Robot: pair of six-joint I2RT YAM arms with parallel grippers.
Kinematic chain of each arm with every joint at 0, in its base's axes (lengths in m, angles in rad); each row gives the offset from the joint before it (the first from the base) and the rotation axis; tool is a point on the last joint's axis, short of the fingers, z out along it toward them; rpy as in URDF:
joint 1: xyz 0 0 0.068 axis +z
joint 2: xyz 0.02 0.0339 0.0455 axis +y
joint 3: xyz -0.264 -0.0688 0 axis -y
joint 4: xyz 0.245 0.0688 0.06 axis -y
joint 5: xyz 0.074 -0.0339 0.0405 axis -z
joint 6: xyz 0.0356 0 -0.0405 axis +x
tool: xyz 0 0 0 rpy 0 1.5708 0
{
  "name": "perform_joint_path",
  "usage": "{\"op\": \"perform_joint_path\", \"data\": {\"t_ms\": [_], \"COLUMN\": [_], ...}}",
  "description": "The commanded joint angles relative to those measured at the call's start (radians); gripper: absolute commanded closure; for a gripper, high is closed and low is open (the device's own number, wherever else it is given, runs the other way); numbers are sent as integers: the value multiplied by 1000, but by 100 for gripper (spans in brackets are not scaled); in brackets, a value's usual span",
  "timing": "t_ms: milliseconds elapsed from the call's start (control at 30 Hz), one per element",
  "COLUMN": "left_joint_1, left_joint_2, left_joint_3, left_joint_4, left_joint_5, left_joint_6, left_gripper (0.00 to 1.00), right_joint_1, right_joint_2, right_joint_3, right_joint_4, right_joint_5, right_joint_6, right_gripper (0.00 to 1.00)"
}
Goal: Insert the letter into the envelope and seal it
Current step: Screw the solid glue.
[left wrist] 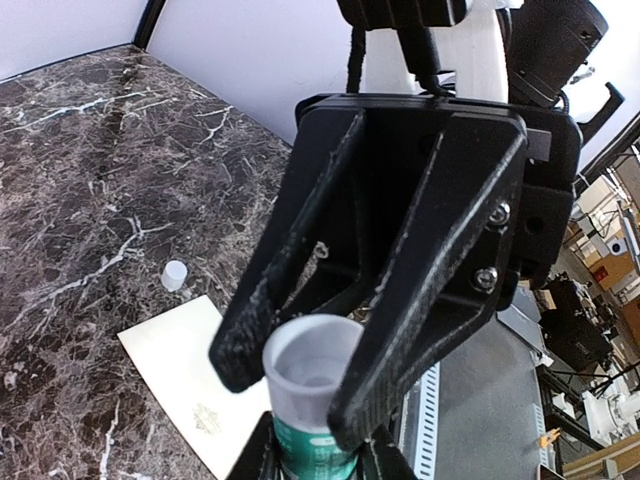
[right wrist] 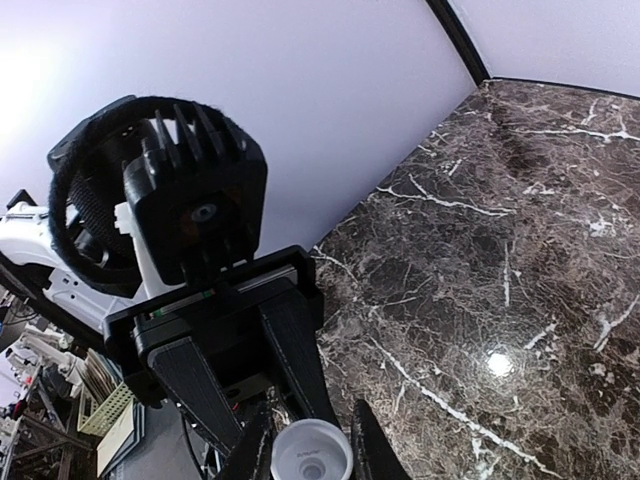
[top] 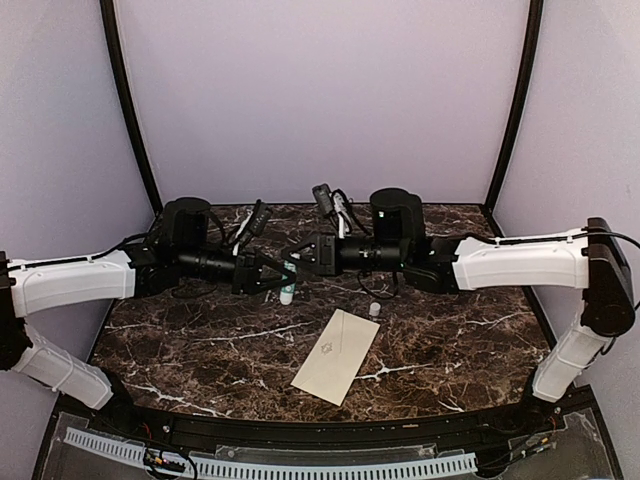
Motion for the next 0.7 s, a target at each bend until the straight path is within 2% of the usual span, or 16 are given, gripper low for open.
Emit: {"op": "perform_joint_path", "data": {"t_ms": [0, 233, 400, 467, 533, 633, 667], "left_joint_1": [-2, -2, -2, -3, -13, -50, -61], "left_joint_2": [-15, -21, -32, -39, -45, -40, -37], "left_joint_3": [-10, -14, -17, -17, -7, 23, 32], "left_joint_4": [86, 169, 155, 105, 30, -64, -98], "left_joint_5": [126, 254, 217, 130, -22, -317, -370], "left_joint_6": [-20, -82, -69, -38, 2, 32, 32], "left_gripper": [100, 100, 100, 100, 100, 100, 100], "right_joint_1": [-21, -25, -25, -26, -24, -17, -8], "right_joint_2": [-43, -46, -51, -53, -44, -15, -1], "right_joint_3": [-35, -43, -45, -27, -3, 37, 57], "right_joint_4": [139, 181, 150, 68, -15, -93, -125], "right_joint_5": [-160, -352, -310, -212, -91, 10, 58], "right_joint_6": [2, -10, -11, -14, -6, 35, 49], "right_gripper": [91, 90, 90, 90, 90, 90, 90]}}
